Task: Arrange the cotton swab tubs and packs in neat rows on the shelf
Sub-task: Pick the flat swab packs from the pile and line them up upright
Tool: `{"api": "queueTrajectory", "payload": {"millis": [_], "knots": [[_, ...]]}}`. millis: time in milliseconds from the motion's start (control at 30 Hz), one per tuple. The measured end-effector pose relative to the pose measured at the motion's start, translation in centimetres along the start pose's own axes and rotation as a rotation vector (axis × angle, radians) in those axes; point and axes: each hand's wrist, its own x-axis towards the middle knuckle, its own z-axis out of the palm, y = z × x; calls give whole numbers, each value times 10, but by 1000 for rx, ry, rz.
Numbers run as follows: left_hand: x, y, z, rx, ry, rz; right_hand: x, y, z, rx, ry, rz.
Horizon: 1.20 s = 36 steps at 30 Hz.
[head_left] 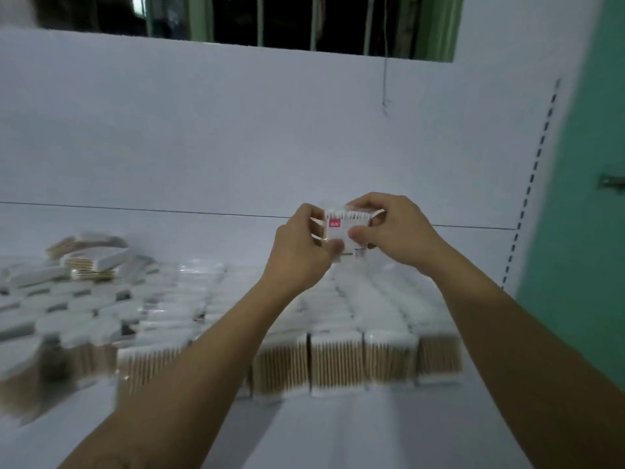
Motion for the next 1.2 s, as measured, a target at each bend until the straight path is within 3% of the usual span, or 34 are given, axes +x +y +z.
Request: {"api": "queueTrajectory", "payload": {"millis": [167, 267, 400, 467, 567, 633, 767, 900, 1200], "knots": [[-6, 29, 68, 42, 43, 35, -25, 45, -46, -80, 59, -42], [-15, 41, 99, 87, -40, -10, -35, 77, -67, -87, 158, 3], [-37, 47, 135, 527, -242, 119, -47, 120, -94, -125, 427, 116], [-48, 48, 148, 736, -292, 226, -54, 135, -99, -170, 463, 162], [-66, 45, 167, 942, -317, 289, -66, 157, -95, -242, 402, 243], [-76, 38, 176, 1021, -234, 351, -72, 173, -90, -284, 310, 284], [-82, 23, 186, 1051, -124, 394, -77, 194, -83, -293, 147, 345], [-92, 16, 188, 1044, -126, 408, -85, 206, -70, -287, -2, 330], [-96, 9, 187, 1033, -135, 375, -89, 209, -55, -229, 26, 292]]}}
